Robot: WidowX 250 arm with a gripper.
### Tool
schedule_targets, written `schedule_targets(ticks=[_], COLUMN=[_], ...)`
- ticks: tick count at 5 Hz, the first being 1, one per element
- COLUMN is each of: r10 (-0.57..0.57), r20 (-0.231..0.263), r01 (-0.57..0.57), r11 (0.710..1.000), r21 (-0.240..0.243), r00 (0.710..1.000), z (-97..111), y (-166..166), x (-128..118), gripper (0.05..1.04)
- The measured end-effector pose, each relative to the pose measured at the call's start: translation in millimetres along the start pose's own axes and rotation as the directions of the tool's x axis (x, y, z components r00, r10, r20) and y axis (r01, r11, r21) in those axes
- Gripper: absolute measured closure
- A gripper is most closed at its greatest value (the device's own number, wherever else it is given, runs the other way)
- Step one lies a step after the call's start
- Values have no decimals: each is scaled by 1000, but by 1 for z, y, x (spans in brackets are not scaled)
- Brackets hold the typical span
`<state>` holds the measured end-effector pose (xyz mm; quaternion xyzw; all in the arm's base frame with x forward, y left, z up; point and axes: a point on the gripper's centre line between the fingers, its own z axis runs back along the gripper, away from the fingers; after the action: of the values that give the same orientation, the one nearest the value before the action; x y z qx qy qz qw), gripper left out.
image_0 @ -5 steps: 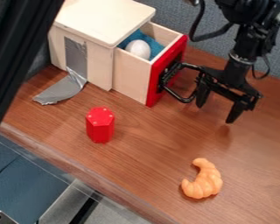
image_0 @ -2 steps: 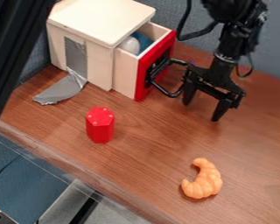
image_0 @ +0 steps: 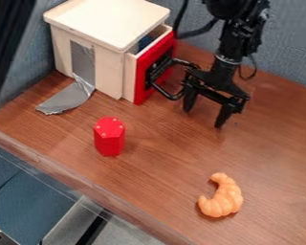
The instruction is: Close the drawer
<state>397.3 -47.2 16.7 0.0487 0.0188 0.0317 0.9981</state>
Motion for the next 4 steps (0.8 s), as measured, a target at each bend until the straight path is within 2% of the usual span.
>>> schedule_targets(ticks=[4], r10=[62], r20=[3], r01=[-62], r11=[998], r21=[3], r00=[998], z=[0], y=[32], x=[3], gripper=[85])
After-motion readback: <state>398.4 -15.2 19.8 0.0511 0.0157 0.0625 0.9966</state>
